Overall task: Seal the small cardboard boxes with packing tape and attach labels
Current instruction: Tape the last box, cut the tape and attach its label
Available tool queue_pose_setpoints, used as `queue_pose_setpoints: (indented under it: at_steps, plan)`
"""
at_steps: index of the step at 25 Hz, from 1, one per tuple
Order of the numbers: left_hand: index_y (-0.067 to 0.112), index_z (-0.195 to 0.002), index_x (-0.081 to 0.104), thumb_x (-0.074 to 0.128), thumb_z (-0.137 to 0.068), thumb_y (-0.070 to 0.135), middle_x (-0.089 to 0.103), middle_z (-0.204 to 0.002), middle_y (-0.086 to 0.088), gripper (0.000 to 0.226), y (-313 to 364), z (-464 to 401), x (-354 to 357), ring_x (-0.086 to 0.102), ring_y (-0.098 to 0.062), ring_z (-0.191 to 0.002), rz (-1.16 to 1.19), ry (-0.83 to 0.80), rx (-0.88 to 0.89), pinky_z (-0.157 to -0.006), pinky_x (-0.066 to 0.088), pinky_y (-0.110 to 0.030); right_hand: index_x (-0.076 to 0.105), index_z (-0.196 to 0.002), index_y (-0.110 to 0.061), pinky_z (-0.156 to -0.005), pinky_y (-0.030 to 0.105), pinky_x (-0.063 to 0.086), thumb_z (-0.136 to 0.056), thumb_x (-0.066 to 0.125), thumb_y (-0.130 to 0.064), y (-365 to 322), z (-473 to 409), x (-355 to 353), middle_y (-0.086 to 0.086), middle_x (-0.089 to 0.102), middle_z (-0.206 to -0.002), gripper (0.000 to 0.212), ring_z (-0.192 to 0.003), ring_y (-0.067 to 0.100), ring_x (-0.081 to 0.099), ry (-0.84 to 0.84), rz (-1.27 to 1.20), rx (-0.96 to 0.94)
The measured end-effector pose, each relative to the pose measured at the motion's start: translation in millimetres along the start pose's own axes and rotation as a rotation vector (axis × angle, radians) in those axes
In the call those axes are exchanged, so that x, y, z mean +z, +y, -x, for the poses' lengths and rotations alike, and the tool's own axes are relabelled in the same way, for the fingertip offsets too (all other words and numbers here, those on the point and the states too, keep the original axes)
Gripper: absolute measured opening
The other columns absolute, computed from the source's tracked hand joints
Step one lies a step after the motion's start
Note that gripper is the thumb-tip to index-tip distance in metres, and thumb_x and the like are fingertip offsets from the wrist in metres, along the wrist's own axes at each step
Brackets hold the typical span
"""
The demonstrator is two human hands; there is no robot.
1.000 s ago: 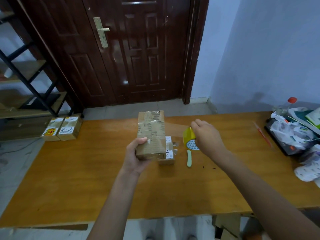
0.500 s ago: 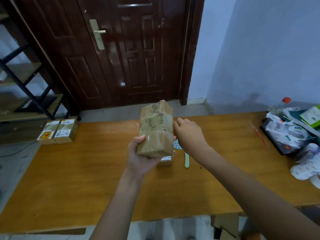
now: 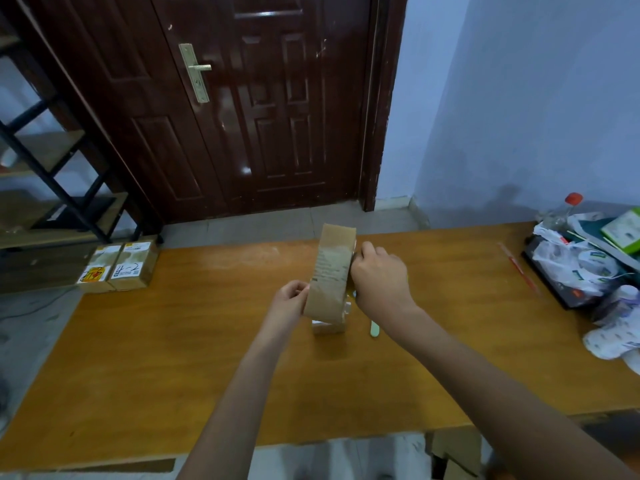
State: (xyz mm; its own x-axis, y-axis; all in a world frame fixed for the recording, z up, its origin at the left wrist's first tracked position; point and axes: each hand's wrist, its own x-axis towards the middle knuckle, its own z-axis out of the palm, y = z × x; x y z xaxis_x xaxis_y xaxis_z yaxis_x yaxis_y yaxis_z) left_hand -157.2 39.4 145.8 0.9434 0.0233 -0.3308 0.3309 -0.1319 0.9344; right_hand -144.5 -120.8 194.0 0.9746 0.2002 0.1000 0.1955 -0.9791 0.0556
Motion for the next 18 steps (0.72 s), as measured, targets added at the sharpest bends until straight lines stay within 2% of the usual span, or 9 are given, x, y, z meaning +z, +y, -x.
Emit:
queue_pose_setpoints:
  at_steps: [1, 3, 4, 6, 9, 11, 14, 16, 18]
  plan:
    - [0.009, -0.103, 0.066, 0.043, -0.102, 0.015, 0.068, -0.099, -0.007, 0.024, 4, 2, 1, 0.061, -0.017, -0.088, -0.052, 0.019, -0.003, -0.075, 0.047, -0.029, 0.058, -0.107, -0.01, -0.071, 0.029, 0.046, -0.077, 0.069, -0.009, -1, 0, -1, 0.004, 0.049, -0.1, 0.032, -0.088, 0.019, 0.051, -0.008, 0.009, 0.003]
    - [0.009, -0.116, 0.063, 0.043, -0.099, 0.016, 0.069, -0.102, -0.005, 0.028, 13, 5, -1, 0.063, -0.017, -0.094, 0.074, -0.068, -0.042, -0.079, 0.05, -0.029, 0.057, -0.107, -0.009, -0.071, 0.03, 0.044, -0.076, 0.067, -0.006, 0, 0, -3, 0.005, 0.05, -0.101, 0.033, -0.09, 0.022, 0.052, -0.007, 0.047, -0.004]
    - [0.01, -0.12, 0.06, 0.051, -0.092, 0.019, 0.069, -0.104, -0.005, 0.03, 15, 7, -2, 0.064, -0.019, -0.097, 0.129, -0.152, -0.054, -0.082, 0.052, -0.031, 0.056, -0.108, -0.007, -0.072, 0.031, 0.043, -0.077, 0.066, -0.004, 1, -1, -3, 0.006, 0.051, -0.102, 0.033, -0.091, 0.024, 0.053, -0.01, 0.074, -0.01]
    - [0.016, -0.124, 0.05, 0.07, -0.075, 0.027, 0.066, -0.11, -0.002, 0.054, 13, 8, 3, 0.065, -0.019, -0.101, -0.04, -0.248, -0.049, -0.088, 0.056, -0.037, 0.055, -0.111, -0.006, -0.068, 0.031, 0.041, -0.078, 0.066, -0.005, 1, -2, -4, 0.007, 0.053, -0.103, 0.035, -0.091, 0.025, 0.055, -0.022, 0.093, -0.011]
    - [0.017, -0.115, 0.046, 0.086, -0.067, 0.036, 0.063, -0.103, -0.001, 0.064, -4, 10, 26, 0.064, -0.019, -0.093, -0.322, 0.056, -0.058, -0.081, 0.058, -0.041, 0.053, -0.115, -0.008, -0.069, 0.032, 0.037, -0.076, 0.074, -0.018, -8, -3, -2, 0.006, 0.056, -0.106, 0.046, -0.095, 0.025, 0.058, -0.059, 0.059, -0.101]
    - [0.016, -0.112, 0.053, 0.083, -0.07, 0.039, 0.066, -0.101, 0.0, 0.057, -18, 9, 28, 0.066, -0.016, -0.087, -0.222, 0.165, -0.061, -0.075, 0.059, -0.039, 0.052, -0.115, -0.014, -0.075, 0.032, 0.041, -0.075, 0.075, -0.023, 2, -2, -4, 0.001, 0.058, -0.105, 0.047, -0.096, 0.023, 0.059, -0.047, -0.064, -0.138]
    - [0.018, -0.116, 0.058, 0.082, -0.064, 0.047, 0.069, -0.107, -0.002, 0.065, -28, 6, 11, 0.069, -0.018, -0.092, 0.053, 0.093, -0.115, -0.08, 0.059, -0.041, 0.052, -0.114, -0.019, -0.063, 0.025, 0.046, -0.073, 0.075, -0.019, 41, 3, -4, -0.006, 0.06, -0.103, 0.048, -0.09, 0.017, 0.06, -0.016, -0.384, -0.052]
    - [0.018, -0.117, 0.058, 0.081, -0.06, 0.049, 0.07, -0.107, -0.002, 0.069, -26, 6, 8, 0.069, -0.021, -0.095, 0.073, 0.064, -0.13, -0.082, 0.059, -0.043, 0.049, -0.105, -0.019, -0.053, 0.019, 0.038, -0.076, 0.071, -0.01, 45, 10, 3, -0.006, 0.058, -0.094, 0.038, -0.084, 0.015, 0.06, 0.004, -0.517, -0.042]
    - [0.013, -0.115, 0.062, 0.081, -0.066, 0.041, 0.072, -0.101, -0.003, 0.06, -23, 3, 9, 0.071, -0.023, -0.091, 0.111, 0.058, -0.107, -0.078, 0.06, -0.041, 0.045, -0.099, -0.019, -0.05, 0.017, 0.034, -0.077, 0.067, -0.001, 41, 11, 7, -0.007, 0.054, -0.087, 0.036, -0.076, 0.011, 0.056, 0.075, -0.606, -0.031]
